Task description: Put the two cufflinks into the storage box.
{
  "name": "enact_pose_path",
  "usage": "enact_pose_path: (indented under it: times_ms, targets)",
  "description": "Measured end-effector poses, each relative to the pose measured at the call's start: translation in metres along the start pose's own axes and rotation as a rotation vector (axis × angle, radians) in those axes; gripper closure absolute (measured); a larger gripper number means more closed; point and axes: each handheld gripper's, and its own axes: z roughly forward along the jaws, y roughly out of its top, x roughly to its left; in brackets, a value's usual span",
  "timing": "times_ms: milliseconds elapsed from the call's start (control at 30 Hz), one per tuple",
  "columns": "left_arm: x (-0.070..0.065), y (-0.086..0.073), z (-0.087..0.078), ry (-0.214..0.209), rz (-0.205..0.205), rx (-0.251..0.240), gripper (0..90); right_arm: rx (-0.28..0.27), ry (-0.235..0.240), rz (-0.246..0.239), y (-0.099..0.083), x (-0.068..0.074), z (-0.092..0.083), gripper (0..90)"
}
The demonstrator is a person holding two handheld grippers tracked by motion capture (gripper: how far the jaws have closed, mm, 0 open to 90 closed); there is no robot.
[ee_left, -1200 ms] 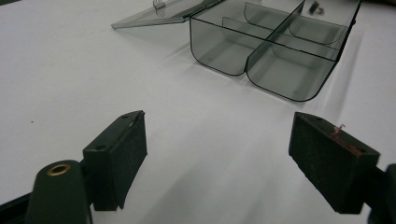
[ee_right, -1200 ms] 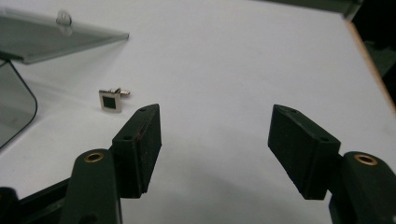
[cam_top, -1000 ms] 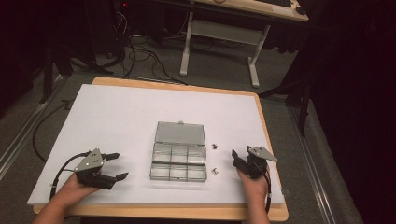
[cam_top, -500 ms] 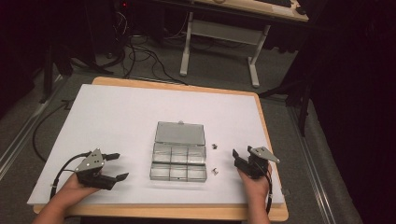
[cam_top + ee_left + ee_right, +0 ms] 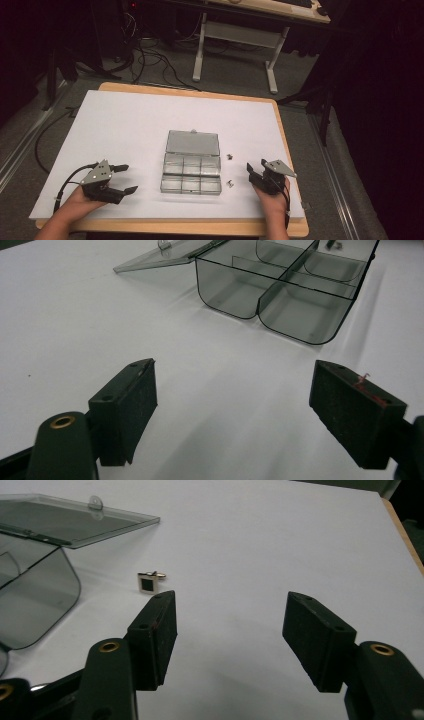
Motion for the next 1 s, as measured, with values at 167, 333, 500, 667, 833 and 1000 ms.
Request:
enact_pose_path:
  times_ms: [167,333,500,667,833,1000]
  targets:
    - [0.000,0.000,0.000,-0.003,0.000,0.000,19.7,0.006,0.018,-0.020,0.000,0.007,-0.004,39.4]
    - [-0.001,0.000,0.000,0.005,0.004,0.002,19.7,0.027,0.021,-0.047,-0.001,0.012,-0.004,41.9]
    - [-0.001,0.000,0.000,0.007,0.002,0.002,19.7,0.039,0.025,-0.034,-0.001,0.013,-0.003,41.1]
    - [0.000,0.000,-0.001,0.000,0.006,-0.001,19.7,0.098,0.023,-0.025,0.004,0.014,0.000,40.0]
    - [0.000,0.000,-0.001,-0.004,0.007,-0.004,19.7,0.158,0.036,-0.027,0.004,0.013,0.003,42.9]
    - [0.000,0.000,-0.001,-0.003,0.002,-0.006,19.6,0.216,0.048,-0.052,0.003,0.012,0.004,43.8]
